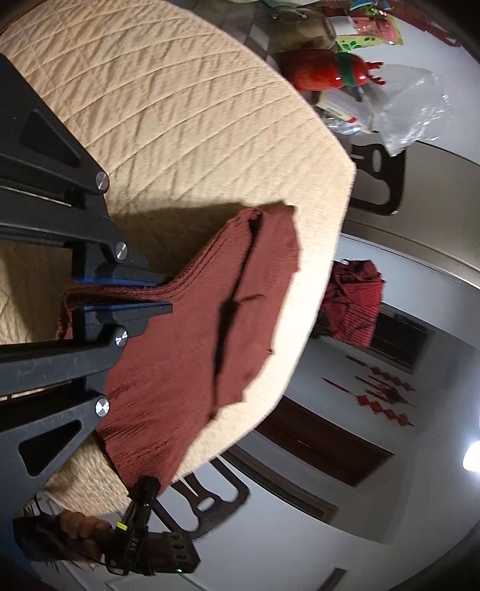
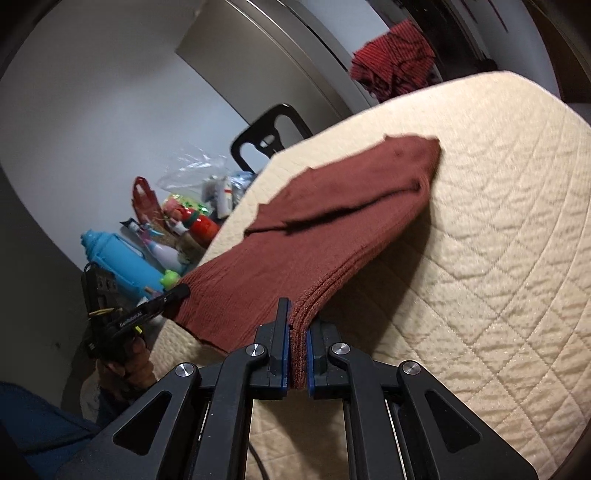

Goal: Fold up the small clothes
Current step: 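Grasp the sweater hem with the left tool while the right tool grasps the hem, then lift the held hem with both tools and fold it onto the collar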

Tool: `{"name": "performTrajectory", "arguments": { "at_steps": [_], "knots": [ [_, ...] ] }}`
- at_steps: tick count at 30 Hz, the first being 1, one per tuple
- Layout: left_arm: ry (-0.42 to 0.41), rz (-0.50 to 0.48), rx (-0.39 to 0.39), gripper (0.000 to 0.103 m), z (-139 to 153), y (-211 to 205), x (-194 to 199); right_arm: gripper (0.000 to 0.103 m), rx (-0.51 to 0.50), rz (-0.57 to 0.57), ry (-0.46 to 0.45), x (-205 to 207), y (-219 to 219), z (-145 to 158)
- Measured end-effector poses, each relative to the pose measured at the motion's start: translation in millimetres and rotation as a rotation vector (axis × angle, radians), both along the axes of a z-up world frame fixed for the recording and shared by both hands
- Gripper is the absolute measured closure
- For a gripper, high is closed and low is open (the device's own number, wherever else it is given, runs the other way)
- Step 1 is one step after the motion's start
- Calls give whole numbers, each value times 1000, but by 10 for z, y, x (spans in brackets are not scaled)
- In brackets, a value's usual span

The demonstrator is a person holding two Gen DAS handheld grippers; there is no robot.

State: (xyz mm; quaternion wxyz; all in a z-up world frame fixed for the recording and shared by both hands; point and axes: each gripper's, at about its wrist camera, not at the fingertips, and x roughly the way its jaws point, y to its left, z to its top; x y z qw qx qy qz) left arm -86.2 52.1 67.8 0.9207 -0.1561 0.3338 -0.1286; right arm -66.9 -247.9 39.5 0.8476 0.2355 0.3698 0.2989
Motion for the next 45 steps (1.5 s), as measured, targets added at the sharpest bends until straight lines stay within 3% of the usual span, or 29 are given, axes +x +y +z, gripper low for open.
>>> {"name": "performTrajectory", "arguments": {
  "at_steps": [8, 20, 27, 32, 35, 42, 45],
  "knots": [
    [-91, 12, -46, 95, 290, 160, -50, 97, 42, -18, -74, -86, -88, 204],
    [-75, 34, -66, 95, 294, 146, 944, 97, 88, -76, -67, 809, -126, 259],
    [20, 73, -66, 95, 94, 205, 1776, 97, 103, -141, 2, 1519, -211, 146],
    [162, 104, -73, 95, -328, 199, 2193, 97, 96, -197, 181, 2014, -258, -330],
    [225, 114, -107, 95, -528, 233, 2293, 97, 116, -214, 263, 2133, -281, -552],
    [232, 133, -166, 95, -496, 313, 2386, 94, 165, -207, 261, 2296, -320, -477],
    [272, 158, -214, 94, -556, 374, 2474, 81, 169, -214, 295, 2441, -304, -500]
  ]
}}
